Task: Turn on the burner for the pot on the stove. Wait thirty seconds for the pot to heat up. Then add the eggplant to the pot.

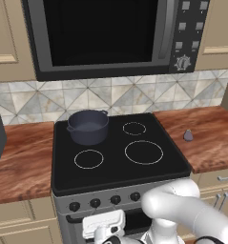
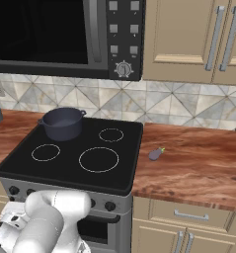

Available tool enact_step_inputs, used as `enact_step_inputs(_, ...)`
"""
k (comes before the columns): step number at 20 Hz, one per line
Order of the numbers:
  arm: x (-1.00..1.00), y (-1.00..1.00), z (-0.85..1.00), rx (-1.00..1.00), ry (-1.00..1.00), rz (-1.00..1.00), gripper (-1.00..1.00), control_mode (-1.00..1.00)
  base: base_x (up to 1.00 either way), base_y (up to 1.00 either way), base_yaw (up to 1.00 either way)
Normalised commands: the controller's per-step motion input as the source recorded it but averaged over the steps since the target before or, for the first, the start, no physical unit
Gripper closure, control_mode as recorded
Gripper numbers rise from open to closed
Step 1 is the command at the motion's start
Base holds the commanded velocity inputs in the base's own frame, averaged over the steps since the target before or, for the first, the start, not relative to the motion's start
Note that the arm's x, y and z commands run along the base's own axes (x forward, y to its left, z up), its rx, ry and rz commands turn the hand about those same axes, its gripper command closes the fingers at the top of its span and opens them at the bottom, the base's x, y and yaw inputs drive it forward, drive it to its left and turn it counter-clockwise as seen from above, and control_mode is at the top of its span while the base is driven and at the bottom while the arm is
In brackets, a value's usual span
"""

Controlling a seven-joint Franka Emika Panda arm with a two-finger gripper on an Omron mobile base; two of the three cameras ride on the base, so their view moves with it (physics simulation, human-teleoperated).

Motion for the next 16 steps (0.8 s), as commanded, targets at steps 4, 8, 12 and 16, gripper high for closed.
enact_step_inputs(4,0.15,0.14,-0.17,0.0,0.0,0.0,-1.0,-1.0,0.0,0.0,0.0)
enact_step_inputs(8,0.18,0.16,-0.14,0.0,0.0,0.0,-1.0,-1.0,0.0,0.0,0.0)
enact_step_inputs(12,0.09,0.09,-0.08,0.0,0.0,0.0,-1.0,-1.0,0.0,0.0,0.0)
enact_step_inputs(16,0.0,0.0,0.0,0.0,0.0,0.0,-1.0,-1.0,0.0,0.0,0.0)
